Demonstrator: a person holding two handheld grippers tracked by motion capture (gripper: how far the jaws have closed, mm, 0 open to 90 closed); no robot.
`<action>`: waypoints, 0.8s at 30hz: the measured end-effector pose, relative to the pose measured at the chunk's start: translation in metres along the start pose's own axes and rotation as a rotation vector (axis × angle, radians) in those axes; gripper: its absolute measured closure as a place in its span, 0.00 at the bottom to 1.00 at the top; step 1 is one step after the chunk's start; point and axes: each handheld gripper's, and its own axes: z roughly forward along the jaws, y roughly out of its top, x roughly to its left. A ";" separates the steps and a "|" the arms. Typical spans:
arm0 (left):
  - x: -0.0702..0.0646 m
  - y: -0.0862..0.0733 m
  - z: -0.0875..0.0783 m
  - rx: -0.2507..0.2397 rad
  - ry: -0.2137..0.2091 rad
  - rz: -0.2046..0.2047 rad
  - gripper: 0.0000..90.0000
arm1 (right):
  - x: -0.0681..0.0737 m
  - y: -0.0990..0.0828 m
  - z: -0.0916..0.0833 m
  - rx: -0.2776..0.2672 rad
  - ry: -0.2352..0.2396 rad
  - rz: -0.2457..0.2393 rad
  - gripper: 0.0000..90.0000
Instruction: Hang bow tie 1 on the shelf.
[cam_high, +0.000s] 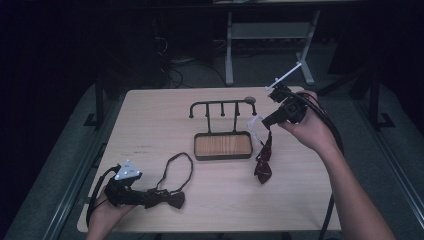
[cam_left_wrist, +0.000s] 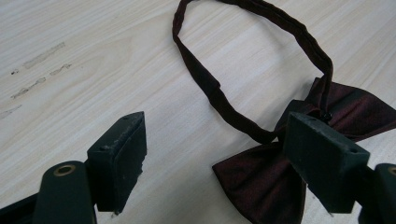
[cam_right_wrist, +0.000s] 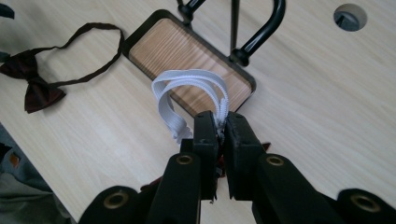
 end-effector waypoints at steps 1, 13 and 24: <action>0.000 0.000 0.000 0.000 0.000 0.001 0.24 | -0.001 0.002 0.000 -0.001 -0.003 -0.001 0.93; 0.000 0.000 0.001 0.003 -0.005 -0.001 0.24 | -0.017 0.020 0.002 0.001 -0.030 0.047 0.93; 0.000 0.000 0.001 0.001 -0.008 0.000 0.24 | -0.028 0.033 0.009 0.008 -0.044 0.085 0.93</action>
